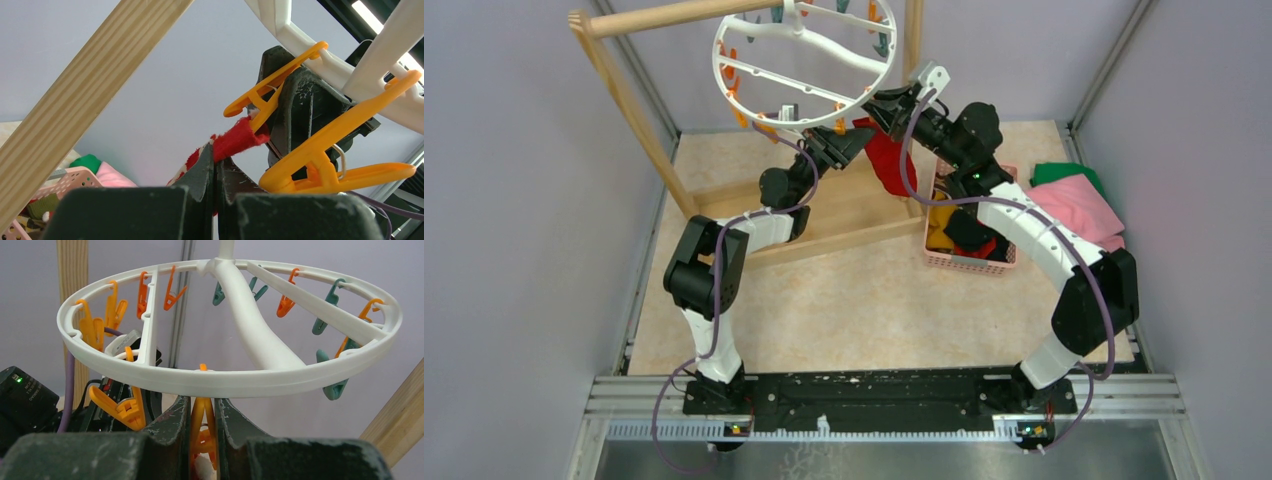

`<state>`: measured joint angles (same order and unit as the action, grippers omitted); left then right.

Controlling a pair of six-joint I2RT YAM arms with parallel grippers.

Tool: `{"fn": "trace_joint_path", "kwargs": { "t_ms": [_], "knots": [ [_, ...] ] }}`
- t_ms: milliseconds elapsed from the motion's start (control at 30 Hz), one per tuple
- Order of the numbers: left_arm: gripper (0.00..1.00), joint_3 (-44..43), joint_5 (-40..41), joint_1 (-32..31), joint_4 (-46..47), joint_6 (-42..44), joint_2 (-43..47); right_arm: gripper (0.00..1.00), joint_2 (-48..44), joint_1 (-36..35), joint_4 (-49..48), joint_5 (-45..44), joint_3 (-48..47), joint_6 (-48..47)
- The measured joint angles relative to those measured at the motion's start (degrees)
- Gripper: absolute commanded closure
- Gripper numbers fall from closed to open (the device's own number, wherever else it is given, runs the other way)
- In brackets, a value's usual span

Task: Clip the socks to the hanger
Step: Clamp the sock onto the hanger.

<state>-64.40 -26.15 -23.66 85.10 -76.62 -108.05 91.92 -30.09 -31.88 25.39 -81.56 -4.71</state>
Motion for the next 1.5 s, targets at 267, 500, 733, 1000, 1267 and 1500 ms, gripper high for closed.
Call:
{"fn": "trace_joint_path", "kwargs": {
  "t_ms": [267,500,733,1000,1267,1500],
  "knots": [
    [1.0,0.0,0.0,0.1,0.0,0.0,0.0,0.93,0.0,0.2,0.8,0.4,-0.3,-0.2],
    [1.0,0.0,0.0,0.1,0.0,0.0,0.0,0.81,0.0,0.3,1.3,0.9,-0.3,-0.2],
    [1.0,0.0,0.0,0.1,0.0,0.0,0.0,0.67,0.0,0.3,2.4,1.6,-0.3,-0.2],
    [0.98,0.0,0.0,0.1,0.0,-0.3,0.0,0.5,0.0,0.3,2.8,1.7,-0.3,-0.2],
    [0.7,0.0,0.1,0.3,0.0,-1.4,0.0,0.39,-0.2,1.0,2.9,1.7,-0.3,-0.2],
    [0.58,0.4,0.5,0.3,0.1,-1.2,0.0,0.34,-2.8,2.7,3.7,2.2,-0.2,-0.2]
  ]
}}
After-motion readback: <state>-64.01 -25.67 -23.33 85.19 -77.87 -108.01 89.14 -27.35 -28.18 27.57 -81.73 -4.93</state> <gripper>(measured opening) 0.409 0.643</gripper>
